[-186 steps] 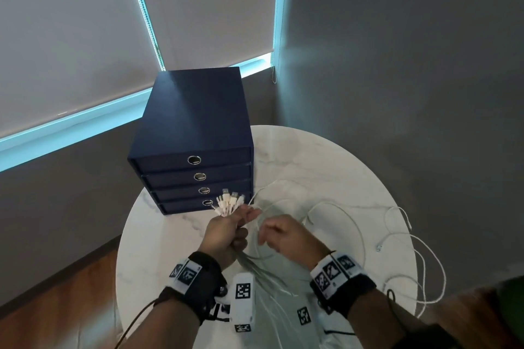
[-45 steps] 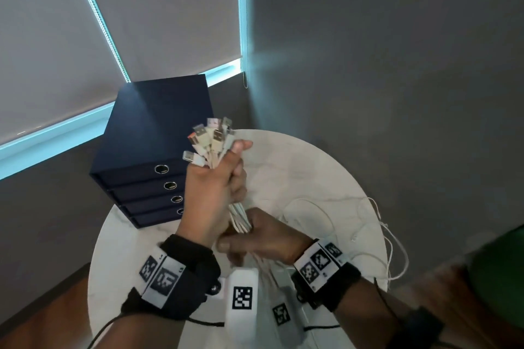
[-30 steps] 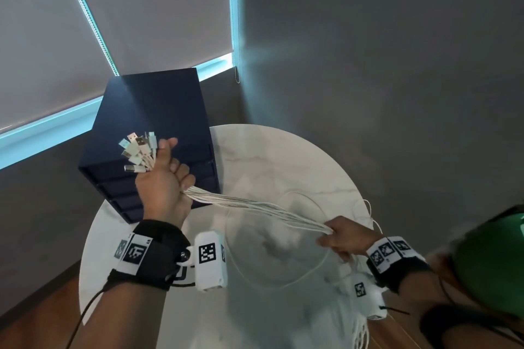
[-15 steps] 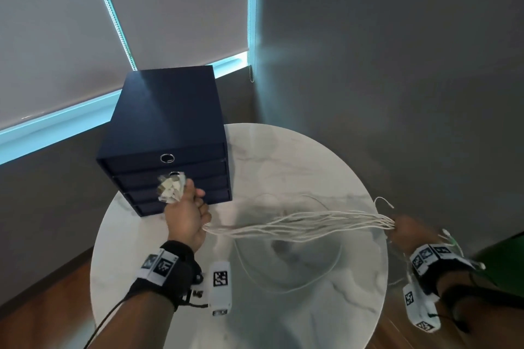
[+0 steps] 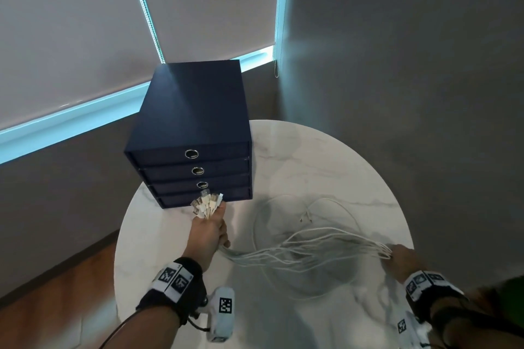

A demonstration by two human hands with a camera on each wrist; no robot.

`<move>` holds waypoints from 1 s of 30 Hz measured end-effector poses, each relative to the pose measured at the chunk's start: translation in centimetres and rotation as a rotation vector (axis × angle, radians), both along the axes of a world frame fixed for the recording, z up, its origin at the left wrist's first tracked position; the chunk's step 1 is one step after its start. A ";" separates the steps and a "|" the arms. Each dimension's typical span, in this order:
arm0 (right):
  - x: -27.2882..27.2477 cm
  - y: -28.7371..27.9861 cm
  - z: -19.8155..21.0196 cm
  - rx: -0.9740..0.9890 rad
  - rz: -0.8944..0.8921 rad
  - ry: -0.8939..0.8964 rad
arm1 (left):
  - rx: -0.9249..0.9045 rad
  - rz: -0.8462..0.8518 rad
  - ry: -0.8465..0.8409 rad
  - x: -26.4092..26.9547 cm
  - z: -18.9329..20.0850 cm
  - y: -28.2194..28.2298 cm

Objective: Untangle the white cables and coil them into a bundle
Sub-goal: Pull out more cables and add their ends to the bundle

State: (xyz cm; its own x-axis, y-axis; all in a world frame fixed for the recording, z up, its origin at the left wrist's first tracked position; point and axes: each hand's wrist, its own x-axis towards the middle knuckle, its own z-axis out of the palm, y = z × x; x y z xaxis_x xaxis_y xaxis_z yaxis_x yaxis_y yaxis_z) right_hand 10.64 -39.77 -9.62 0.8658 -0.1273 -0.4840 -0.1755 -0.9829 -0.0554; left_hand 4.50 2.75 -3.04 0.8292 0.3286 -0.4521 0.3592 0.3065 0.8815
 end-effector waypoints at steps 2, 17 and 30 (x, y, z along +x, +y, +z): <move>0.5 0.7 1.1 -0.015 0.062 0.064 | -0.015 -0.007 -0.010 0.2 0.2 -0.2; 0.3 26.1 13.0 0.984 0.427 -0.224 | 0.190 -0.121 -0.127 0.6 2.1 -1.9; -2.7 31.4 11.6 0.914 0.686 -0.390 | 0.412 -0.241 -0.135 -1.8 2.5 -0.6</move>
